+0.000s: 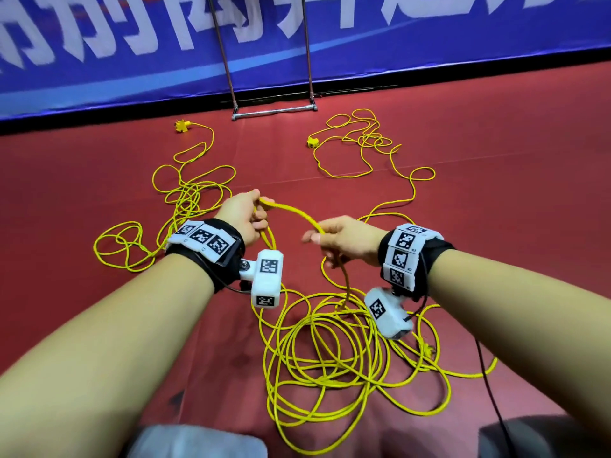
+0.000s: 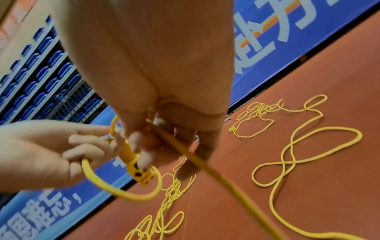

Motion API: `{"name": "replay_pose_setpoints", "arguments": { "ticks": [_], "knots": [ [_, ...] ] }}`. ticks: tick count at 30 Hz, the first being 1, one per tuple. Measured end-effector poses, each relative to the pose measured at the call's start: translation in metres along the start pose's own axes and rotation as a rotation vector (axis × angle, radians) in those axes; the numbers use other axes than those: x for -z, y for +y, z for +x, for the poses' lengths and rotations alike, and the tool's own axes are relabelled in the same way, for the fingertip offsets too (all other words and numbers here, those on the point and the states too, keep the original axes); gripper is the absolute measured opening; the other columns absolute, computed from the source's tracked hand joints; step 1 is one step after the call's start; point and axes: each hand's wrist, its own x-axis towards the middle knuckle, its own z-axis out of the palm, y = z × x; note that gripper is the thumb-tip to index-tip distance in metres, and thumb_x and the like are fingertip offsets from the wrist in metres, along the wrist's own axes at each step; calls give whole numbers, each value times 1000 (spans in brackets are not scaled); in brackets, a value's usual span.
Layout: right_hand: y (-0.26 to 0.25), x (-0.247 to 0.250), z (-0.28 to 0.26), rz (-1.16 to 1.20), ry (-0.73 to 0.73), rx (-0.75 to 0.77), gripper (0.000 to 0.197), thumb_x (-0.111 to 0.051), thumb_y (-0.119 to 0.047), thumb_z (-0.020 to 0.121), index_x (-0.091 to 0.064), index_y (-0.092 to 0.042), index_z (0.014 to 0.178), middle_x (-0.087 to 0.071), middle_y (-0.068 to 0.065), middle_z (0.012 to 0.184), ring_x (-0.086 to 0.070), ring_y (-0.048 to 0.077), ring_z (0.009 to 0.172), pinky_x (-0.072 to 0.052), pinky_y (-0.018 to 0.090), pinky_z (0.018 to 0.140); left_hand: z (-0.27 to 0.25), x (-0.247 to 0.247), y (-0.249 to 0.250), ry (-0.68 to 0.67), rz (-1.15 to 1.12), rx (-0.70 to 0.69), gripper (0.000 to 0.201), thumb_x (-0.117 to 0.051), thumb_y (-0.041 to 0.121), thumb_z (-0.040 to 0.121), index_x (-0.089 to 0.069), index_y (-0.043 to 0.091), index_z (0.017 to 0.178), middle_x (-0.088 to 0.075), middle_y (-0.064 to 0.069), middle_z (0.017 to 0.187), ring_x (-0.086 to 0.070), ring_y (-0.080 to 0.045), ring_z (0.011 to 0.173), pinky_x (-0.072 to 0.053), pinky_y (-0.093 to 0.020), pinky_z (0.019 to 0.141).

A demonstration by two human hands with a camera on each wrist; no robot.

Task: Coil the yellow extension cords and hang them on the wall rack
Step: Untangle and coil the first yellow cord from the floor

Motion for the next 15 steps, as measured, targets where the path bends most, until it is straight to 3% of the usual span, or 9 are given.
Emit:
{"name": "replay_pose_setpoints", "arguments": {
  "ticks": [2,4,6,9,12,15],
  "knots": [
    [-6,5,2,74,127,52,23,-46,-18,103,-63,-12,119,-32,-2,55,-36,13,44,-38,24,50,-2,1,-2,-8,6,50,34,-36,25,106,-48,8,80,-60,-6,66,-29,-4,26,-16,-15,26],
    [-14,11,4,125,212,72,21,-46,-18,103,-61,-14,116,-30,-3,55,-29,13,45,-28,22,47,-4,0,-4,-18,25,85,36,-35,27,106,-50,6,82,-64,-6,59,-30,-5,26,-16,-16,26],
    [-21,17,6,165,262,61,11,-44,-11,100,-53,-16,102,-30,0,58,-26,13,47,-24,21,47,-8,-5,-7,-49,65,105,37,-34,27,106,-51,7,80,-63,-3,51,-30,-5,25,-15,-15,26],
    [-25,22,12,190,318,47,20,-38,1,90,-42,-18,90,-35,3,59,-30,14,46,-26,21,46,-14,-13,-12,-95,124,125,37,-33,27,106,-50,8,80,-62,-2,49,-30,-5,26,-14,-14,28],
    [-23,20,15,172,316,73,25,-43,4,92,-55,-15,104,-45,4,61,-42,15,47,-33,21,44,-19,-20,-17,-128,182,135,38,-32,30,106,-50,9,80,-62,-2,50,-29,-5,26,-14,-15,28],
    [-24,18,13,207,270,101,30,-45,-3,100,-55,-16,124,-54,5,65,-51,15,47,-38,22,45,-22,-25,-18,-143,225,137,39,-32,34,106,-50,8,84,-62,-2,50,-29,-4,27,-15,-14,28]
  ]
}}
